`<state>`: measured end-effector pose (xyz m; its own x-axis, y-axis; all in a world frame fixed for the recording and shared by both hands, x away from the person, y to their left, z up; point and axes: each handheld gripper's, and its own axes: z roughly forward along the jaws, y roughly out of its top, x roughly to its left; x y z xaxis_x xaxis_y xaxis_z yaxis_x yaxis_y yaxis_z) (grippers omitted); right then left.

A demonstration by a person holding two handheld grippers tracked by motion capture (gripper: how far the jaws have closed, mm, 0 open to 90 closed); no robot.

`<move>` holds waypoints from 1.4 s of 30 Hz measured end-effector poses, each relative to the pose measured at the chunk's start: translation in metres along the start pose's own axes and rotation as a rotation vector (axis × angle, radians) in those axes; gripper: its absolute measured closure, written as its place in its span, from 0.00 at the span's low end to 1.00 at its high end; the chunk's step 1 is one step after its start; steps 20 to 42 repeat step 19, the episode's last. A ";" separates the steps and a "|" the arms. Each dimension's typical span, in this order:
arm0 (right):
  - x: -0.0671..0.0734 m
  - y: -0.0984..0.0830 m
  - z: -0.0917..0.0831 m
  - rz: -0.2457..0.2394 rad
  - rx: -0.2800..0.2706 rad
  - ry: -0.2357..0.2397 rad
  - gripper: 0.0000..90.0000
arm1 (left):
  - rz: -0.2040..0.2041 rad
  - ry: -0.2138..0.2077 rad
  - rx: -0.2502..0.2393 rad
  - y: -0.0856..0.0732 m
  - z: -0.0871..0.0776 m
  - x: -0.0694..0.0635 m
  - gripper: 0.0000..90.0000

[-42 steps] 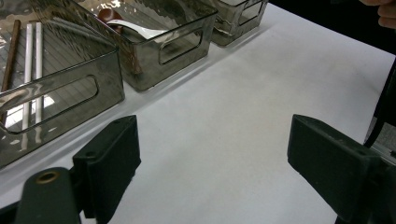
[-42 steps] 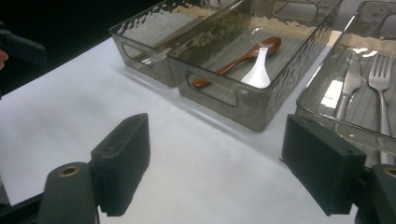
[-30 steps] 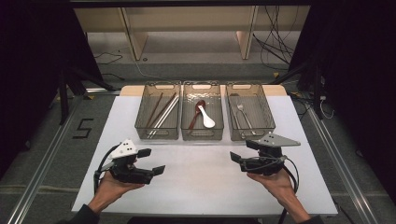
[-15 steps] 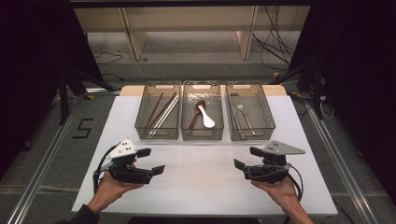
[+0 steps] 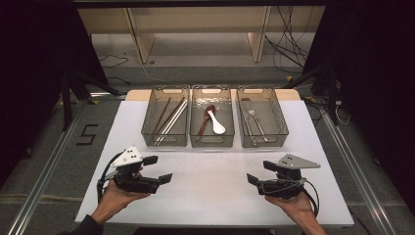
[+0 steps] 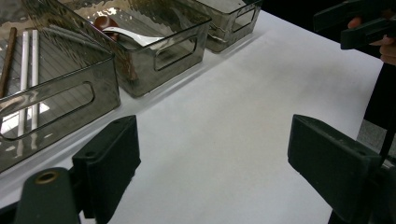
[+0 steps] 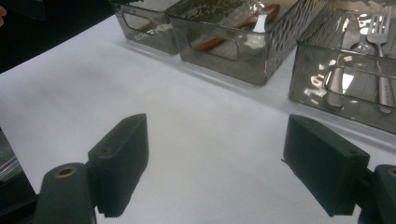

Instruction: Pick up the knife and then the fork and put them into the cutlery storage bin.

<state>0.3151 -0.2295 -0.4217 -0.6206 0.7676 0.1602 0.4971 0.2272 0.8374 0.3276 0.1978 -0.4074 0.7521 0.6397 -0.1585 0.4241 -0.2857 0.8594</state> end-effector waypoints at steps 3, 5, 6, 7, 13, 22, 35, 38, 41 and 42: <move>0.000 -0.002 -0.001 0.003 -0.001 0.001 0.26 | 0.001 -0.004 -0.001 0.000 0.000 0.000 0.18; 0.000 -0.003 0.000 0.002 0.005 -0.001 0.25 | 0.001 -0.004 -0.001 0.000 0.000 0.000 0.18; 0.000 -0.004 0.000 0.007 0.007 -0.003 0.25 | 0.001 -0.004 0.000 0.000 0.000 0.000 0.18; -0.001 -0.004 0.000 0.006 0.005 -0.002 0.25 | 0.001 -0.004 0.000 0.000 0.001 0.000 0.18; 0.000 -0.003 0.001 0.002 0.005 -0.009 0.23 | 0.004 -0.004 0.010 -0.001 0.001 0.000 0.18; 0.000 -0.003 0.002 -0.006 0.003 -0.008 0.23 | 0.004 -0.005 0.011 -0.001 0.002 0.000 0.18; 0.000 -0.003 0.002 -0.006 0.003 -0.008 0.23 | 0.004 -0.005 0.011 -0.001 0.002 0.000 0.18; 0.000 -0.003 0.002 -0.006 0.003 -0.008 0.23 | 0.004 -0.005 0.011 -0.001 0.002 0.000 0.18; 0.000 -0.003 0.002 -0.006 0.003 -0.008 0.23 | 0.004 -0.005 0.011 -0.001 0.002 0.000 0.18; 0.000 -0.003 0.002 -0.006 0.003 -0.008 0.23 | 0.004 -0.005 0.011 -0.001 0.002 0.000 0.18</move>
